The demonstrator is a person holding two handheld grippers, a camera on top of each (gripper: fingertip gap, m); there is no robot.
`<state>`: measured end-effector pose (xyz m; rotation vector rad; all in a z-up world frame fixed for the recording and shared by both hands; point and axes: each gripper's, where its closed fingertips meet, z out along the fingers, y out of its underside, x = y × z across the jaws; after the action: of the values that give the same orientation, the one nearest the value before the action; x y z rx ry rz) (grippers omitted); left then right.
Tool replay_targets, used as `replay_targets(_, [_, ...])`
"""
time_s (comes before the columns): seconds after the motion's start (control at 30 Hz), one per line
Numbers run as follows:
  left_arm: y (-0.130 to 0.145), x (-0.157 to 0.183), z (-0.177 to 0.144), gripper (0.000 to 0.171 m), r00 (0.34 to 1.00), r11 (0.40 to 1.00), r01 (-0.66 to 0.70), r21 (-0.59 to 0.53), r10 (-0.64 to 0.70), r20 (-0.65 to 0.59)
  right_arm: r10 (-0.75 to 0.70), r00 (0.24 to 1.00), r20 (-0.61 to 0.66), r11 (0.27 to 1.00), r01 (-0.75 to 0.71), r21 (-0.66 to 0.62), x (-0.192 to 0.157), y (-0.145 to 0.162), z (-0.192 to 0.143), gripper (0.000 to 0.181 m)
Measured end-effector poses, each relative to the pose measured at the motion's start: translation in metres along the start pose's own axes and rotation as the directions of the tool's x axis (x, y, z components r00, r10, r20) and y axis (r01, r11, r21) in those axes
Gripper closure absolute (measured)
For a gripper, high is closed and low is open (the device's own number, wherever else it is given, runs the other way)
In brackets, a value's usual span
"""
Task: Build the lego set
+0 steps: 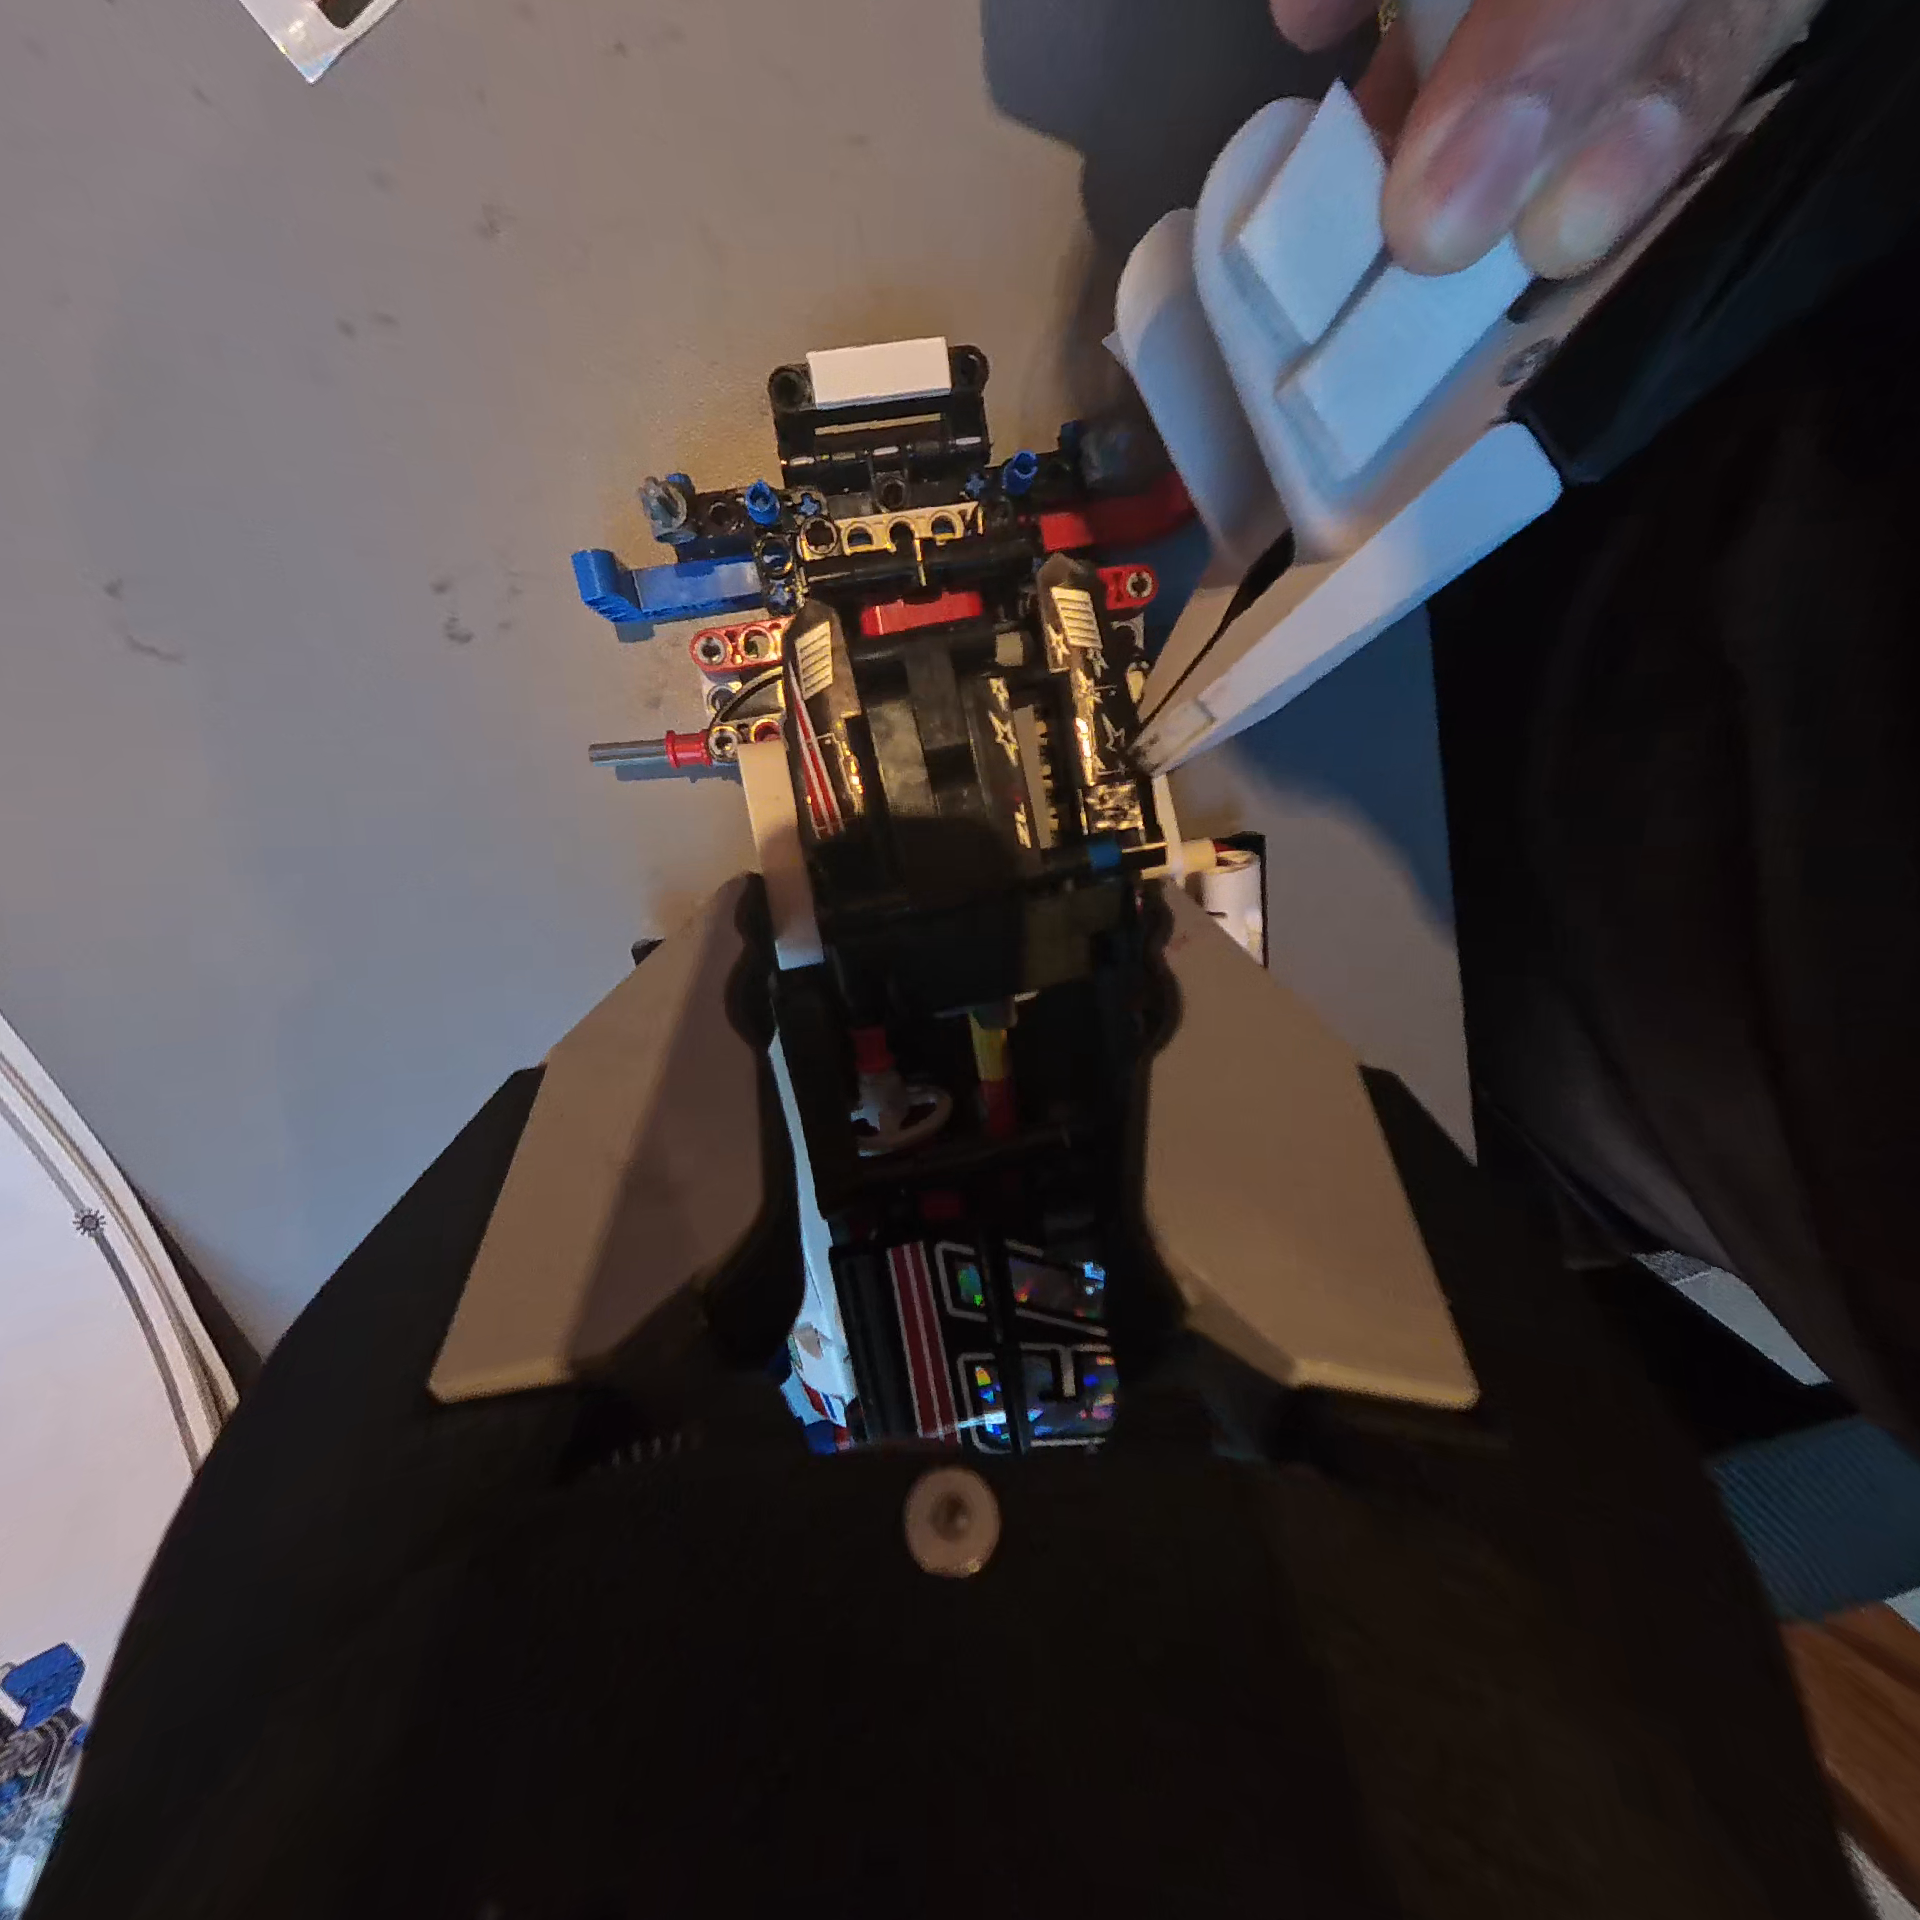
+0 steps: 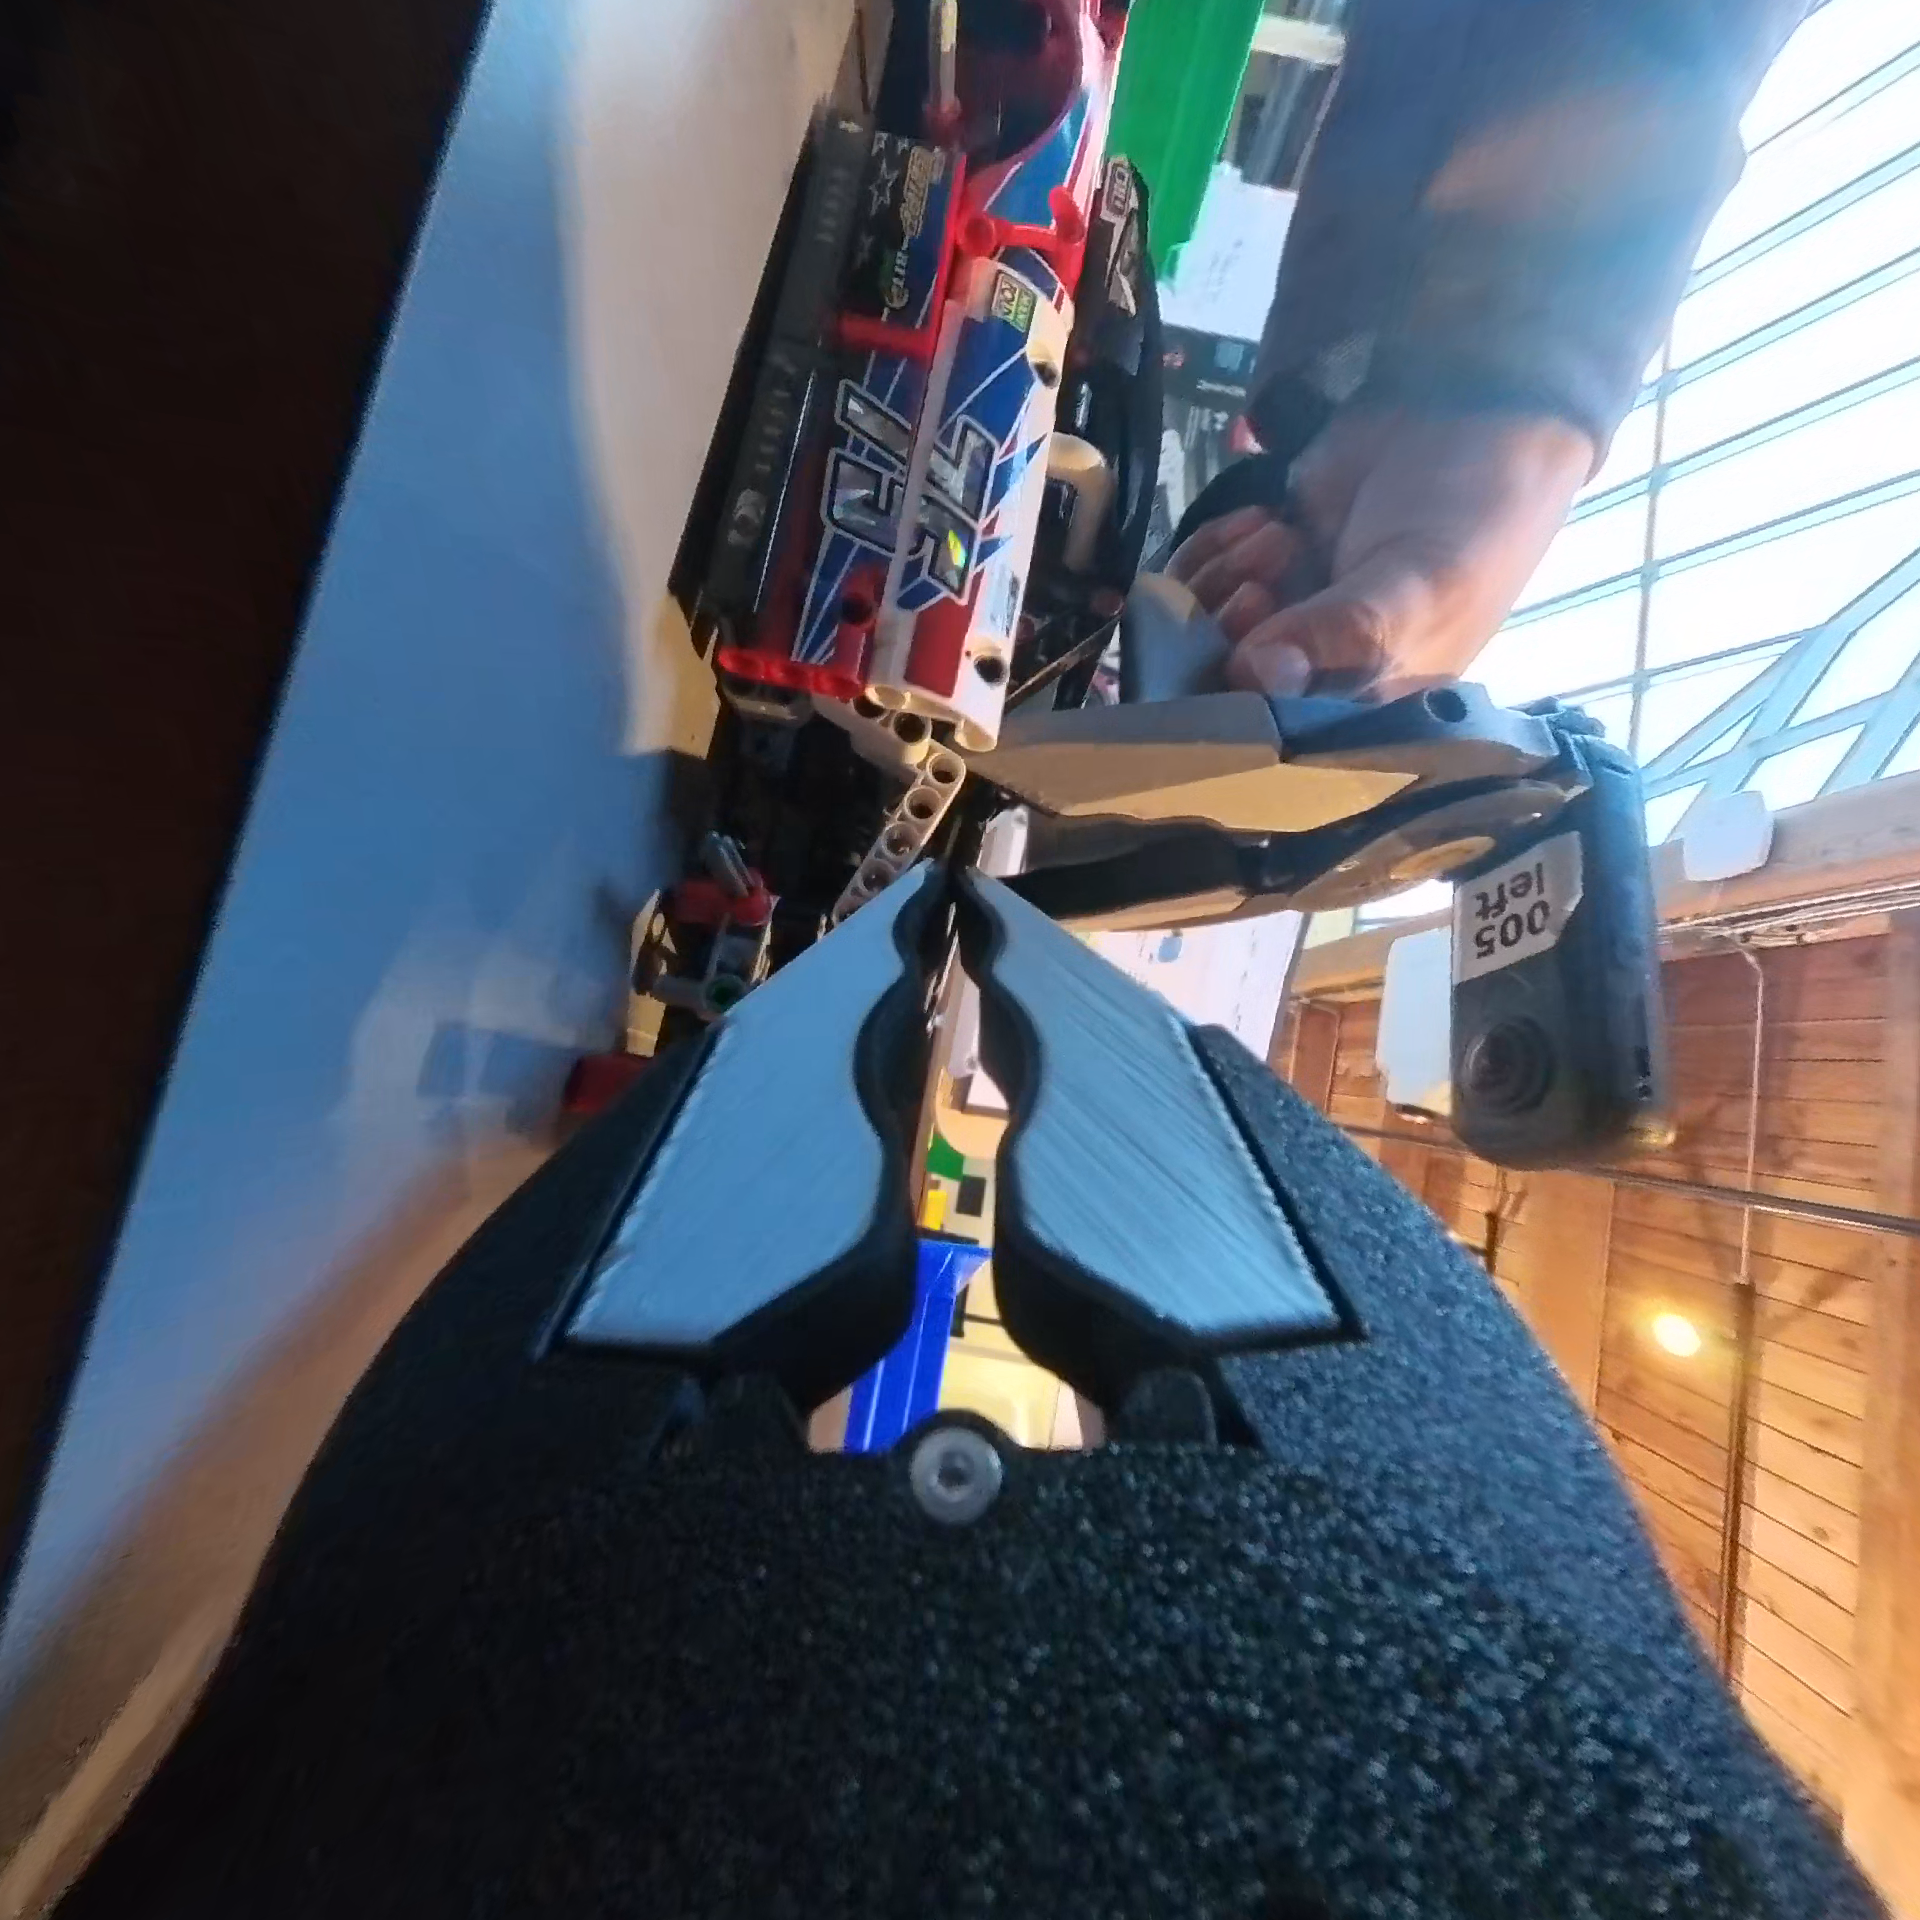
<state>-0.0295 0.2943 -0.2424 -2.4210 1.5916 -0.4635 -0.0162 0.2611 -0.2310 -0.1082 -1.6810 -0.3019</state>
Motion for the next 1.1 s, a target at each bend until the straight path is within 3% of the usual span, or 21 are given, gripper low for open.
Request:
replay_targets(0.17, [0.000,-0.001,0.000,0.102,1.000,1.000,-0.012,-0.013,0.012,-0.011,0.029,1.000,0.003,1.000,-0.029,0.000,-0.001,0.000,0.000,0.180])
replay_targets(0.3, [-0.001,0.000,-0.003,0.104,0.994,0.999,0.015,0.036,-0.011,-0.105,-0.040,0.999,-0.029,0.999,0.039,-0.001,-0.001,-0.001,-0.001,0.180])
replay_targets(0.37, [-0.002,-0.006,-0.011,0.115,0.988,0.998,0.045,0.054,-0.036,-0.148,-0.059,0.997,-0.044,0.998,0.059,-0.006,0.000,-0.001,-0.002,0.180])
replay_targets(0.47, [-0.016,-0.013,-0.032,0.124,0.990,0.983,-0.122,0.134,0.131,-0.054,-0.054,0.997,-0.050,0.999,0.053,-0.012,0.000,0.001,0.000,0.180])
replay_targets(0.53, [-0.016,-0.010,-0.037,0.124,0.959,0.953,-0.284,0.102,0.285,0.009,-0.062,0.997,-0.053,0.998,0.061,-0.018,0.000,0.003,0.001,0.180])
replay_targets(0.6, [-0.008,-0.014,-0.031,0.114,0.937,0.937,-0.348,0.023,0.348,0.000,-0.076,0.996,-0.056,0.997,0.075,-0.022,0.000,0.004,0.000,0.180])
replay_targets(0.67, [0.001,-0.022,-0.022,0.104,0.958,0.959,-0.281,-0.021,0.279,-0.073,-0.089,0.994,-0.060,0.996,0.087,-0.029,-0.001,0.004,0.001,0.180])
replay_targets(0.77, [-0.013,-0.002,-0.022,0.096,0.928,0.998,-0.011,0.064,0.034,-0.372,-0.109,0.991,-0.072,0.993,0.106,-0.043,-0.002,0.005,0.001,0.180])
replay_targets(0.83, [-0.013,-0.007,-0.016,0.101,0.938,0.998,0.046,0.040,-0.029,-0.345,-0.125,0.989,-0.081,0.992,0.122,-0.045,-0.003,0.005,0.000,0.180])
replay_targets(0.93, [-0.001,-0.006,0.000,0.093,0.973,0.998,-0.014,-0.055,0.001,-0.230,-0.159,0.981,-0.112,0.987,0.154,-0.052,-0.003,0.007,0.000,0.180])
replay_targets(1.0, [-0.003,-0.001,0.004,0.082,0.977,0.998,-0.009,-0.069,-0.006,-0.214,-0.181,0.976,-0.123,0.983,0.177,-0.046,-0.004,0.008,0.000,0.180])
replay_targets(1.1, [-0.003,-0.001,0.004,0.082,0.978,0.997,-0.005,-0.077,-0.011,-0.208,-0.172,0.978,-0.120,0.985,0.171,-0.021,-0.005,0.008,0.002,0.180])
